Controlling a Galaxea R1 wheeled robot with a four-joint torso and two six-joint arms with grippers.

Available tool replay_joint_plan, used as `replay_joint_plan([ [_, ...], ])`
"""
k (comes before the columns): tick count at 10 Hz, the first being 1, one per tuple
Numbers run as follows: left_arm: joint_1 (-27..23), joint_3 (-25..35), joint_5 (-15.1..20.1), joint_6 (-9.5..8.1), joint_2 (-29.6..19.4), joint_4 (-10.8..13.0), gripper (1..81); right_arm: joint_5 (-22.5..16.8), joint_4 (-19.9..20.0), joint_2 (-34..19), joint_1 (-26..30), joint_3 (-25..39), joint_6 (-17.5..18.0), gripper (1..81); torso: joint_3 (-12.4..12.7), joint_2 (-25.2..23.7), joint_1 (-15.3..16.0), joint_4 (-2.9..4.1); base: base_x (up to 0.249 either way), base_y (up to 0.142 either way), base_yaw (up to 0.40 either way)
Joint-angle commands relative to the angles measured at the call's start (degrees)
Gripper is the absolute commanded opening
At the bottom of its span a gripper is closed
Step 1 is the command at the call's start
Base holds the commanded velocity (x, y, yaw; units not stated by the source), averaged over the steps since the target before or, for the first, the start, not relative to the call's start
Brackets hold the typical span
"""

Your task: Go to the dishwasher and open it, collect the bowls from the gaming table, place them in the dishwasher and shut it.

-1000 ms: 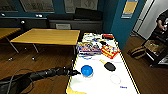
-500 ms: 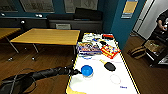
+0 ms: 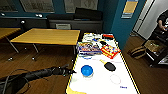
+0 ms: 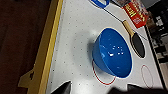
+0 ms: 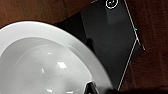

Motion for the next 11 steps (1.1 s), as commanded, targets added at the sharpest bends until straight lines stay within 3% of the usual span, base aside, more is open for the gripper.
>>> replay_joint_plan([
  [1, -8.9, 1.0, 1.1, -0.19, 0.9, -0.8, 81.1, -2.7, -1.2, -1.5, 1.1, 1.4, -0.1, 1.0, 0.0, 0.0, 0.0, 0.00, 0.000, 0.000, 0.000],
  [2, -8.8, 0.9, 1.1, -0.19, 1.8, -0.7, 81.1, -2.7, -1.2, -1.5, 1.0, 1.3, -0.1, 1.0, -2.3, 0.0, 0.0, 0.00, 0.000, 0.000, 0.000],
  [3, -8.7, 0.9, 1.1, -0.28, 2.7, -0.6, 81.1, -2.7, -1.2, -1.5, 1.0, 1.4, -0.1, 1.0, -7.2, 0.0, 0.0, 0.00, 0.000, 0.000, 0.000],
  [4, -8.7, 0.9, 1.1, -0.28, 3.0, -0.7, 81.1, -2.7, -1.2, -1.5, 1.0, 1.4, -0.2, 1.0, -4.5, 0.0, 0.0, 0.00, 0.000, 0.000, 0.000],
  [7, -8.7, 0.5, 1.0, -0.37, 2.5, -0.9, 81.1, -2.7, -1.2, -1.5, 1.1, 1.3, -0.2, 1.0, -8.6, 0.0, 0.0, 0.00, 0.000, 0.000, 0.000],
  [8, -8.7, 0.1, 0.8, -0.37, 2.1, -0.9, 81.1, -2.7, -1.2, -1.5, 1.2, 1.3, -0.2, 1.0, -6.4, 0.0, 0.0, 0.00, 0.000, 0.000, 0.000],
  [11, -8.8, -1.0, 0.7, -0.46, -1.1, -1.3, 81.1, -2.8, -1.3, -1.3, 1.4, 1.3, -0.2, 1.0, -8.0, 0.1, 0.0, 0.00, 0.000, 0.000, 0.000],
])
